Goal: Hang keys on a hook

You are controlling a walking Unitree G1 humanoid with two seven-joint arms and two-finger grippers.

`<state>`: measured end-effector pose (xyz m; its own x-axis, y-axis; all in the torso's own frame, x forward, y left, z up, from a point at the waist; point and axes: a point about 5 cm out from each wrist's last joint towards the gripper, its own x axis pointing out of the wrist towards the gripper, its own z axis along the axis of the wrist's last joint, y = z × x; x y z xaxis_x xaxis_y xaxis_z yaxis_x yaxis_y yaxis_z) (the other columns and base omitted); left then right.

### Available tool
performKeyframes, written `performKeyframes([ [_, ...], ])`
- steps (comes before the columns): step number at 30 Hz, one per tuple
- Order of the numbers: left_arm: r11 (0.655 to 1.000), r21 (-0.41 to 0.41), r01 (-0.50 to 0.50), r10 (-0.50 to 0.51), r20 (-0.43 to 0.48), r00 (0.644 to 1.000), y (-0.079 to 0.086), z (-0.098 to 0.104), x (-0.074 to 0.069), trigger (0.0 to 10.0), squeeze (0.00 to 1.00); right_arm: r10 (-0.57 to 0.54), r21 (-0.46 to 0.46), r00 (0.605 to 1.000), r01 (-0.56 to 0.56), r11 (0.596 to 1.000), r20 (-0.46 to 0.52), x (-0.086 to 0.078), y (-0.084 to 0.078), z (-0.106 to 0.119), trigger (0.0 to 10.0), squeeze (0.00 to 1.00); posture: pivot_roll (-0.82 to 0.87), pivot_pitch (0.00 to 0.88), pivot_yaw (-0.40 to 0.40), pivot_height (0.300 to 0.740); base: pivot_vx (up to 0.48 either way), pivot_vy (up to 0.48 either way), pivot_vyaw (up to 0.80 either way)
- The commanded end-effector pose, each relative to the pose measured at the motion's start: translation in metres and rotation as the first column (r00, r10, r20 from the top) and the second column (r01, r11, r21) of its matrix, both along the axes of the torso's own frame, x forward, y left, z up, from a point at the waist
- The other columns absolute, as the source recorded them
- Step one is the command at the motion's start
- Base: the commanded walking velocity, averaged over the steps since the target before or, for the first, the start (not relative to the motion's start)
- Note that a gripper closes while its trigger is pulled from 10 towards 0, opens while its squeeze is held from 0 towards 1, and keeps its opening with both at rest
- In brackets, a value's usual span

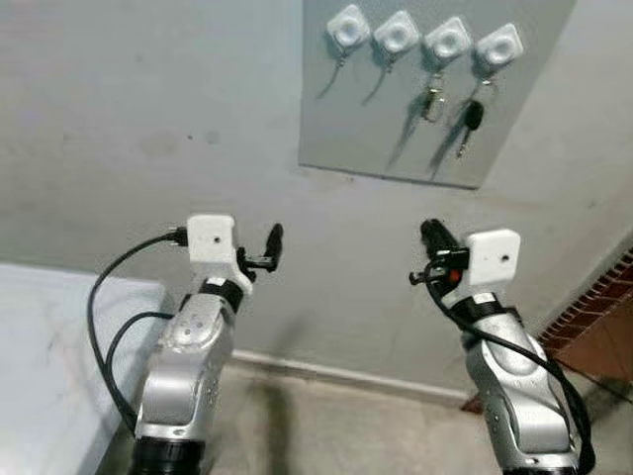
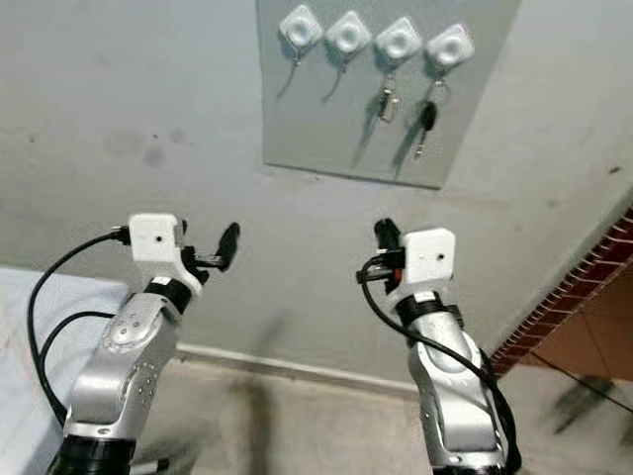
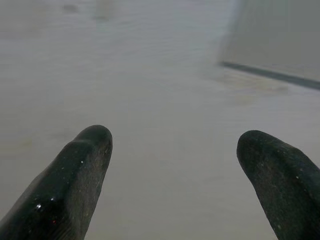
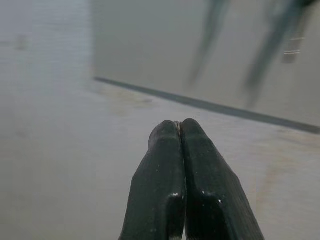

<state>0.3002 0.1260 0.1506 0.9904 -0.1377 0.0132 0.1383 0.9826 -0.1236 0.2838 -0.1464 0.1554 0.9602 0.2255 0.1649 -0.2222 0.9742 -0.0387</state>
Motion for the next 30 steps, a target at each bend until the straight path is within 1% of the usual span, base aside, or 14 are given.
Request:
performKeyframes([
  [1,1.0,0.006,-0.004,0.004,-0.013,1.0,-0.001,-0.002,0.0,10.0,0.0,-0.004,-0.004,1.0,0.004,1.0,0.02,-0.001,-0.002,0.004,10.0,0.0,0.02,0.032,-0.03,0.732,0.0,0.0,0.0],
  [7,1.0,0.013,0.004,-0.004,-0.009,1.0,-0.002,-0.001,0.0,10.0,0.0,-0.001,-0.007,1.0,0.001,1.0,0.017,-0.001,-0.002,0.004,10.0,0.0,0.02,0.035,-0.031,0.732,0.0,0.0,0.0],
  [11,0.998,0.016,0.059,-0.059,0.002,0.998,-0.007,0.003,0.0,10.0,0.0,0.012,-0.014,1.0,-0.012,1.0,0.008,0.0,0.0,0.002,10.0,0.0,0.02,0.043,-0.036,0.732,0.0,0.0,0.0],
  [12,0.996,0.023,0.087,-0.087,0.012,0.996,-0.01,0.005,0.0,10.0,0.0,0.021,-0.02,1.0,-0.021,1.0,0.007,0.001,0.0,0.002,10.0,0.0,0.02,0.044,-0.037,0.732,0.0,0.0,0.0],
  [16,0.993,0.041,0.11,-0.111,0.023,0.994,-0.012,0.007,0.001,10.0,0.0,0.032,-0.03,0.999,-0.032,0.999,0.01,0.003,0.001,0.003,10.0,0.0,0.02,0.048,-0.037,0.732,0.0,0.0,0.0],
  [20,0.973,0.107,0.203,-0.21,0.059,0.976,-0.024,0.015,0.004,10.0,0.0,0.08,-0.052,0.997,-0.079,0.995,0.022,0.01,0.006,0.008,10.0,0.0,0.02,0.06,-0.044,0.732,0.0,0.0,0.0],
  [22,0.968,0.118,0.222,-0.231,0.071,0.97,-0.027,0.018,0.005,10.0,0.0,0.095,-0.058,0.995,-0.093,0.994,0.025,0.013,0.007,0.009,10.0,0.0,0.02,0.068,-0.047,0.732,0.0,0.0,0.0],
  [26,0.959,0.115,0.259,-0.271,0.105,0.957,-0.035,0.029,0.009,10.0,0.0,0.118,-0.069,0.993,-0.116,0.991,0.03,0.02,0.009,0.01,10.0,0.0,0.02,0.073,-0.048,0.732,0.0,0.0,0.0],
  [28,0.957,0.1,0.274,-0.285,0.126,0.95,-0.04,0.038,0.012,10.0,0.0,0.14,-0.081,0.989,-0.136,0.987,0.04,0.025,0.012,0.013,10.0,0.0,0.02,0.075,-0.05,0.732,0.0,0.0,0.0],
  [30,0.953,0.112,0.28,-0.295,0.147,0.944,-0.042,0.044,0.015,10.0,0.0,0.153,-0.088,0.987,-0.149,0.985,0.045,0.029,0.014,0.014,10.0,0.0,0.02,0.075,-0.05,0.732,0.0,0.0,0.0],
])
